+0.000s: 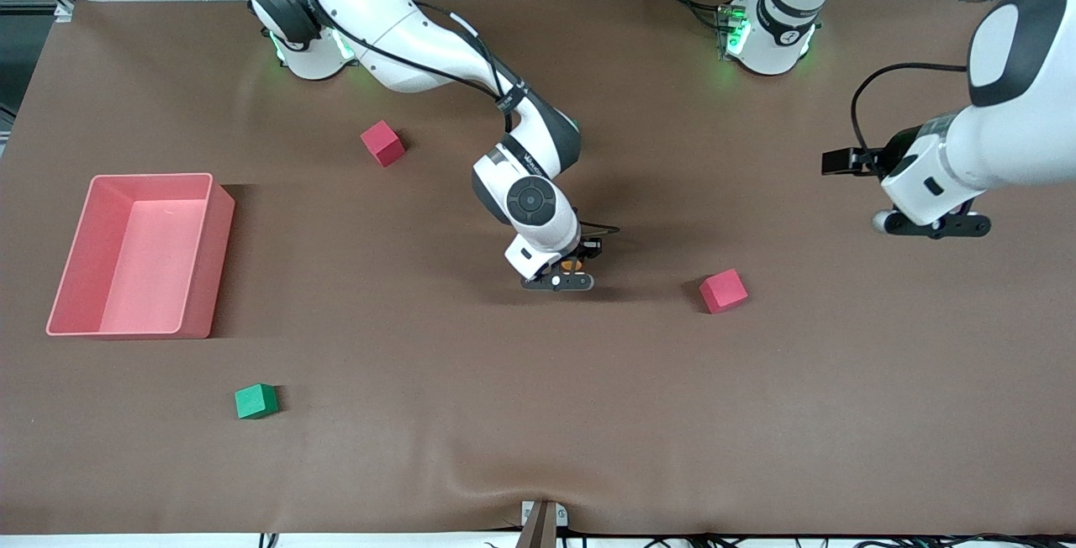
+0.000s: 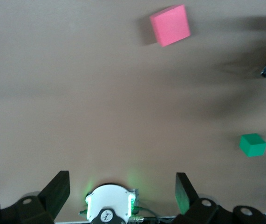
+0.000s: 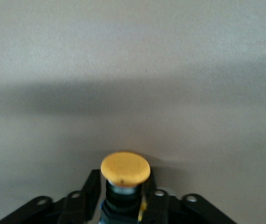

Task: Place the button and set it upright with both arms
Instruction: 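Carry the button to mid-table with the right gripper while the left gripper approaches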

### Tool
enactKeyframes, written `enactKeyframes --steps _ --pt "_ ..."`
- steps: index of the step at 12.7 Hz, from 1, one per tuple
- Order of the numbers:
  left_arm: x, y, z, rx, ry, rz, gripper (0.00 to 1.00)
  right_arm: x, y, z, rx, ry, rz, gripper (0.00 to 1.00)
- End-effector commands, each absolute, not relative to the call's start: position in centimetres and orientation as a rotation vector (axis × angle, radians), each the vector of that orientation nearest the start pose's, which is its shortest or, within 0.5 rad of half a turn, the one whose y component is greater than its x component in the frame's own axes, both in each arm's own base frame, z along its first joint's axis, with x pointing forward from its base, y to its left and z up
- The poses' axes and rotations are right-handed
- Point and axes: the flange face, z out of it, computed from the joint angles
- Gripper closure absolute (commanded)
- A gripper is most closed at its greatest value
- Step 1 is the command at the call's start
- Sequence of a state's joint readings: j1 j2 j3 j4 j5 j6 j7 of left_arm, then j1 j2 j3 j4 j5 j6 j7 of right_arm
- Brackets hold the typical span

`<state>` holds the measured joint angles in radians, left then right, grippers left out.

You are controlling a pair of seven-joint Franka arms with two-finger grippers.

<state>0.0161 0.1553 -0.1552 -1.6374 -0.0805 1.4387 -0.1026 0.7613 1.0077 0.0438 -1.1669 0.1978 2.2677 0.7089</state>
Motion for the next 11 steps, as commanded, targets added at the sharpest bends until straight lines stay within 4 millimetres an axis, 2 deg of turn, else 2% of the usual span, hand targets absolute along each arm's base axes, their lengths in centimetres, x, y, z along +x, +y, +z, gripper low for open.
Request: enactKeyframes --steps 1,2,4,5,6,8,9,11 --pt "56.5 -11.1 49.6 -3.168 0.072 0.565 0.0 54.3 55.8 18.2 -2.952 0.067 -0.006 0.0" --pt "56.3 -12.3 49.5 -3.166 0.059 0.573 0.0 55.0 55.3 18.9 -2.95 0.082 -0.007 0.0" --pt "56.1 -13.8 50.1 -3.16 0.035 0.556 0.0 56.4 53.9 22.1 -2.959 0.113 0.03 0.0" --pt "55.8 -15.2 49.9 -3.152 0.074 0.56 0.0 57.2 52.8 23.8 -2.967 0.131 0.064 0.0" --pt "55.8 -16.2 49.2 -3.138 0.102 0.568 0.0 58.4 51.4 26.7 -2.963 0.155 0.066 0.0" --pt "56.1 -18.8 48.2 -3.126 0.165 0.584 0.0 61.4 47.2 29.7 -2.965 0.236 0.079 0.0" --pt "56.0 -20.3 47.8 -3.117 0.179 0.591 0.0 62.6 45.3 31.9 -2.962 0.27 0.063 0.0" --pt "56.4 -22.3 46.8 -3.115 0.197 0.585 0.0 66.8 38.4 34.8 -2.935 0.396 0.037 0.0"
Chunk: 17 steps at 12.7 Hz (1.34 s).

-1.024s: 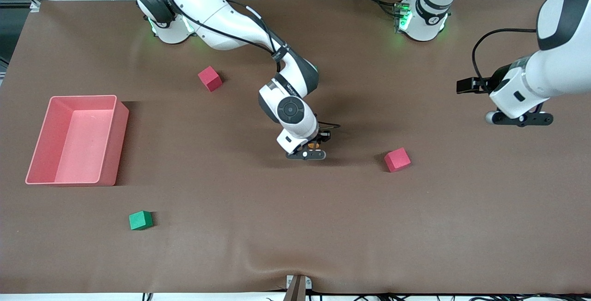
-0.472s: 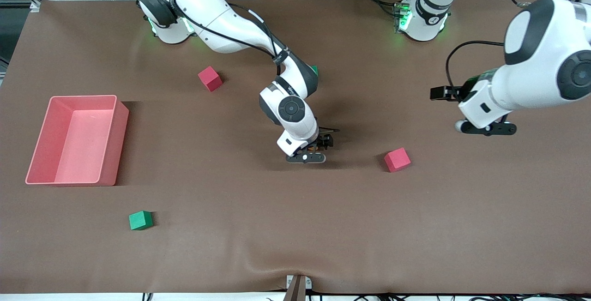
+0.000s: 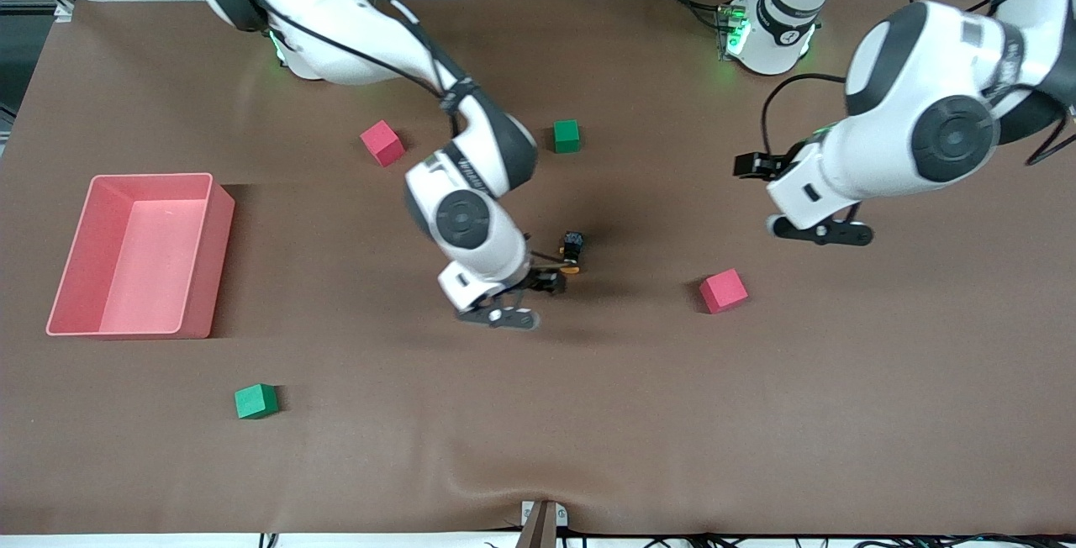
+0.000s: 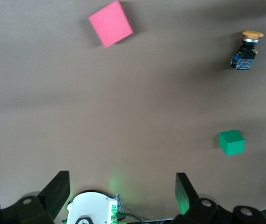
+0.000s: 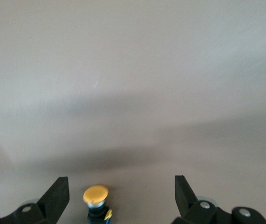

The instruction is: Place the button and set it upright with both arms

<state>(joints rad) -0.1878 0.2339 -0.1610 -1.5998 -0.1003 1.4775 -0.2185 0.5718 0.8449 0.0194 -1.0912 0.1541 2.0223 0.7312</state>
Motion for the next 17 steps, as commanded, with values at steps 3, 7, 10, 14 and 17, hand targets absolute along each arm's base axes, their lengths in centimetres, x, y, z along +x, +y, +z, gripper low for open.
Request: enactKeyframes --steps 3,7,10,14,17 --pt "57.9 -26.9 44.7 -3.135 0.288 0.539 0.0 70.5 26.8 39.8 -2.956 0.431 0.057 0.0" --pt "59.0 -33.1 40.6 -3.173 0.402 0.428 0.0 71.4 14.4 47.2 -2.999 0.327 0.003 0.0" --pt "58.9 -38.0 36.3 -3.193 0.486 0.34 0.0 69.6 7.9 51.8 -3.016 0.426 0.043 0.0" --pt "57.7 -42.6 31.2 -3.187 0.545 0.326 0.0 63.0 4.3 58.1 -3.029 0.483 -0.028 0.0" --pt "57.8 -43.9 28.7 -3.184 0.553 0.354 0.0 58.7 4.0 61.2 -3.029 0.471 -0.113 0.0"
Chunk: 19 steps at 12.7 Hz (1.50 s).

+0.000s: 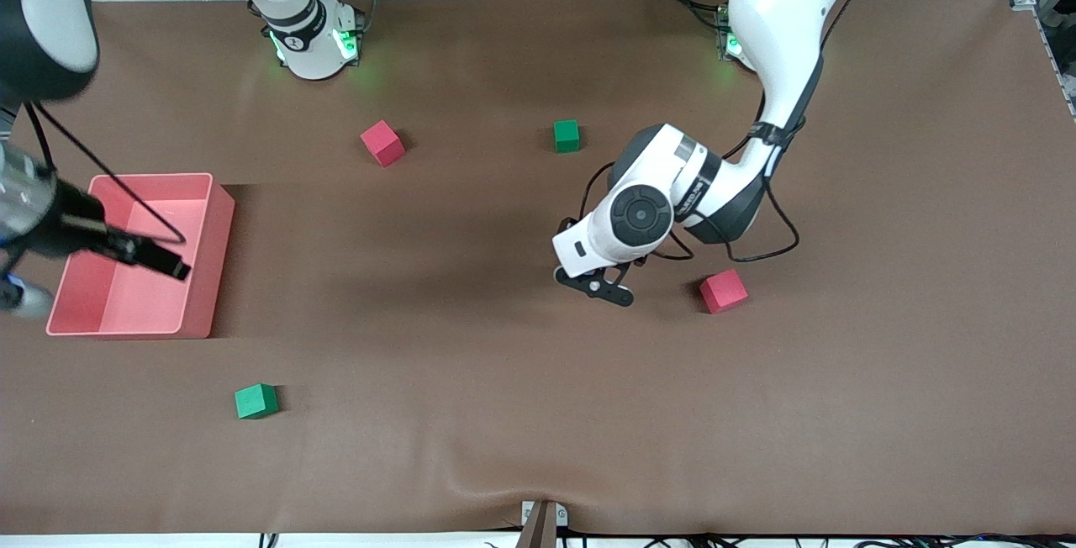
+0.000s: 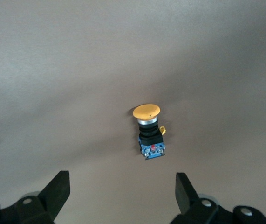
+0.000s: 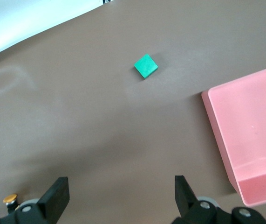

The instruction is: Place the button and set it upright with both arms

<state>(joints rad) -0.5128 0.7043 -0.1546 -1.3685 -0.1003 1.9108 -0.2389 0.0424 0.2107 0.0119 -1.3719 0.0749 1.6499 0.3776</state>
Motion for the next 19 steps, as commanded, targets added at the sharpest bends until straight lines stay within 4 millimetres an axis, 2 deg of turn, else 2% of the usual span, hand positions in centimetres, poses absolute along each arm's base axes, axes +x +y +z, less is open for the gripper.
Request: enactKeyframes --steps 1,2,6,8,10,13,16,18,19 --pt "57.6 -44.6 27.7 -3.18 0.565 0.367 0.0 57.8 4.0 62.3 -3.049 0.433 -0.128 0.0" --pt "57.6 -45.1 26.7 -3.178 0.569 0.379 0.0 57.0 4.0 62.9 -3.067 0.398 -0.117 0.0" --pt "56.5 -46.7 23.3 -3.171 0.515 0.434 0.03 56.3 3.3 64.2 -3.093 0.257 -0.091 0.0" --pt "56.2 -46.9 22.5 -3.166 0.518 0.451 0.07 55.6 3.5 64.1 -3.106 0.231 -0.04 0.0" --pt "55.9 -47.1 21.9 -3.161 0.536 0.467 0.17 55.5 3.6 64.1 -3.108 0.231 -0.038 0.0" --pt "55.7 -47.5 20.6 -3.154 0.543 0.48 0.18 54.7 4.0 63.6 -3.115 0.197 0.035 0.0" --pt "55.4 -48.1 20.1 -3.144 0.551 0.479 0.19 54.1 3.4 63.5 -3.117 0.166 0.042 0.0" --pt "55.2 -48.0 19.8 -3.138 0.552 0.485 0.24 54.1 1.8 63.4 -3.118 0.13 0.043 0.0" --pt "54.9 -48.2 19.2 -3.13 0.557 0.497 0.25 53.8 1.8 63.5 -3.119 0.128 0.043 0.0"
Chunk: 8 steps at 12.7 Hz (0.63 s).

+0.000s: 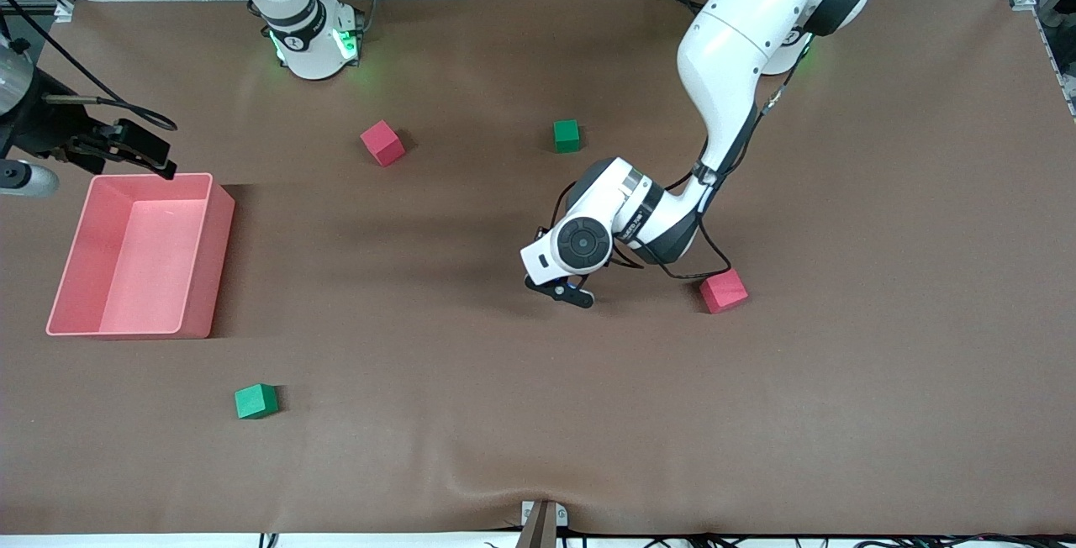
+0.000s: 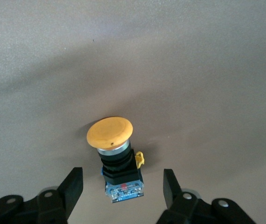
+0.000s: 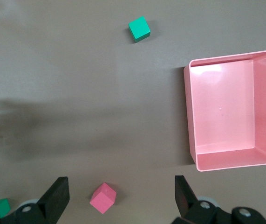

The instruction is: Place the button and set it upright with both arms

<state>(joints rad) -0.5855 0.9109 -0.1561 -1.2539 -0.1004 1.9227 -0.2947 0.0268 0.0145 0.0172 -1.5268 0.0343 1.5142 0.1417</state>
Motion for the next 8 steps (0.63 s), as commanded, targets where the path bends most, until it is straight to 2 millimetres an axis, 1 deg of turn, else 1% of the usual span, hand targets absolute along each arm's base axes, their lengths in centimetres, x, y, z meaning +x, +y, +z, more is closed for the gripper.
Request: enactKeyframes --steps 1,2,3,4,5,6,8 --pt "54.8 -48.3 18.8 -3.127 0.555 0.504 0.25 53.8 1.8 63.3 -3.119 0.128 0.048 0.0" --pt "54.7 -48.2 18.4 -3.122 0.557 0.511 0.25 53.9 1.7 63.4 -3.12 0.13 0.041 0.0" --pt "54.4 -48.5 18.4 -3.118 0.567 0.51 0.28 54.1 1.6 64.0 -3.122 0.131 0.021 0.0" --pt "54.2 -48.8 18.3 -3.115 0.574 0.512 0.29 54.4 1.4 64.4 -3.129 0.136 0.011 0.0" --pt "54.2 -48.8 18.4 -3.115 0.575 0.509 0.31 54.4 1.2 64.6 -3.135 0.141 0.017 0.0" --pt "54.1 -48.8 18.3 -3.112 0.578 0.513 0.33 54.1 0.9 65.3 -3.132 0.15 0.02 0.0" --pt "54.0 -48.6 18.0 -3.103 0.58 0.518 0.35 53.7 1.6 65.5 -3.132 0.14 0.056 0.0"
